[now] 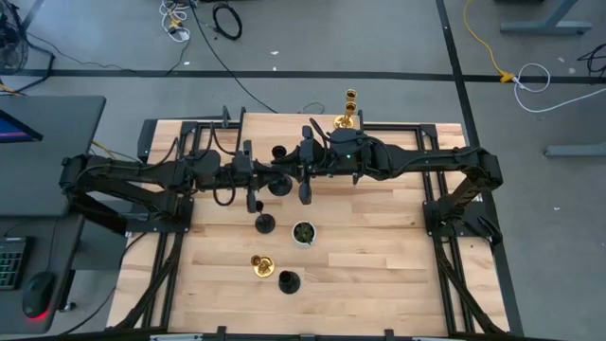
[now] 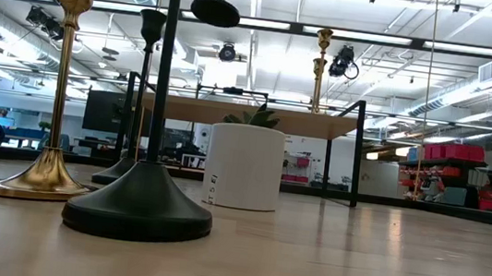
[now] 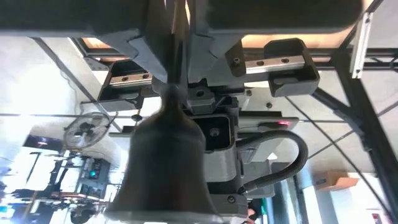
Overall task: Pick & Place candle stick holders
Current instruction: Put the right black candle holder on the shelf
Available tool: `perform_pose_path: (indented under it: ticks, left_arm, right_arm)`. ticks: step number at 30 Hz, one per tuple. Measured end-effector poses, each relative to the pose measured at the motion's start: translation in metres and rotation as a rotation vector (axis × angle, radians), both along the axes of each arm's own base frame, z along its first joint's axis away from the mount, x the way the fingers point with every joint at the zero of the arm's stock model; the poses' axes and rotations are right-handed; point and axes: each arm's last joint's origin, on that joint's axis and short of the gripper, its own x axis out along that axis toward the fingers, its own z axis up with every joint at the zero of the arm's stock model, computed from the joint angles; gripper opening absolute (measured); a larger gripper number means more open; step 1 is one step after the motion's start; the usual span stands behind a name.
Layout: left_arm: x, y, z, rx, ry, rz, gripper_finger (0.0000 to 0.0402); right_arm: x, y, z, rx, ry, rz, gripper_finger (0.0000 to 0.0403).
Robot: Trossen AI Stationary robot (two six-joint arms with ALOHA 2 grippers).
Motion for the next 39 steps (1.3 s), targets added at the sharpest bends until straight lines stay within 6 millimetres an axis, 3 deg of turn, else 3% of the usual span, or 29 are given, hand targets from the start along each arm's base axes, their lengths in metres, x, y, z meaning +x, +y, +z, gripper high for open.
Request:
perform_pose_path:
  ticks: [14, 18, 29, 39]
  left_arm:
    - [0.000, 0.000, 0.000, -0.001, 0.000, 0.004, 0.0011]
    - [0.000, 0.000, 0.000, 0.001, 0.000, 0.007, 0.0011]
    - [-0.001, 0.005, 0.000, 0.033, 0.012, 0.071, 0.0011]
    - [-0.009, 0.038, -0.002, 0.061, 0.061, 0.215, 0.0011]
  right_arm:
    - [0.000, 0.001, 0.000, -0.004, -0.001, 0.006, 0.0232]
    - [0.000, 0.001, 0.000, -0.021, 0.004, 0.008, 0.0267]
    - [-0.009, -0.001, -0.001, -0.124, 0.083, -0.035, 0.0277]
    - [-0.042, -0.001, 0.016, -0.087, 0.171, -0.069, 0.0274]
